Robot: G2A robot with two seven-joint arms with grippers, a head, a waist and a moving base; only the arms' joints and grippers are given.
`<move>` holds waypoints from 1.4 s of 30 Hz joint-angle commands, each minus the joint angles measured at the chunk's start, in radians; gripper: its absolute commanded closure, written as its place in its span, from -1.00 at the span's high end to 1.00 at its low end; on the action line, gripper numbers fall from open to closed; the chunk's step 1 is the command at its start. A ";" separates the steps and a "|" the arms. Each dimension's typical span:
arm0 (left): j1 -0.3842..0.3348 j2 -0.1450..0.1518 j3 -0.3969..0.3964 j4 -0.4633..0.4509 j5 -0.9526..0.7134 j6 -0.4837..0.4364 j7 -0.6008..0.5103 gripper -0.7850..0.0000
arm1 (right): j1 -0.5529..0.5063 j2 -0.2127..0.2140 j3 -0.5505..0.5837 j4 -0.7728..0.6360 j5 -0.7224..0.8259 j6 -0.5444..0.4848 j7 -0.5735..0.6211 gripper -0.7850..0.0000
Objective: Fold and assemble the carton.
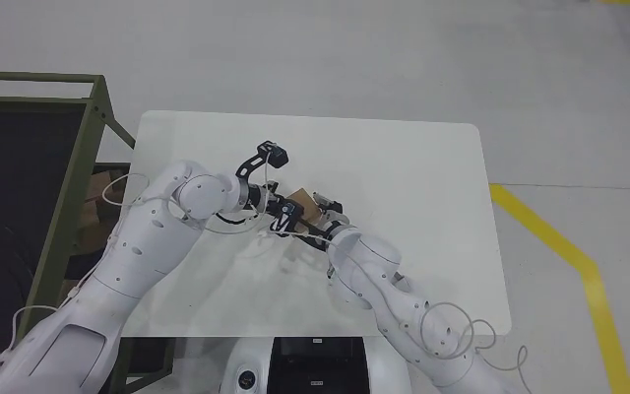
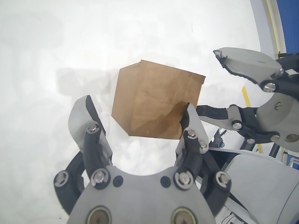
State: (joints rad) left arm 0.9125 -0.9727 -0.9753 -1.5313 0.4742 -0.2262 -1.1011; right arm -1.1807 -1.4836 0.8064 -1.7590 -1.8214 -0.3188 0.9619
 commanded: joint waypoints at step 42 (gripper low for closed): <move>-0.003 0.004 -0.017 0.039 -0.100 -0.095 -0.015 0.61 | -0.017 -0.019 0.017 0.006 -0.023 0.026 -0.015 0.19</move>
State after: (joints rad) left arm 0.9100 -0.9692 -0.9924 -1.4933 0.3745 -0.3237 -1.1152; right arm -1.1991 -1.5017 0.8229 -1.7546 -1.8453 -0.2940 0.9458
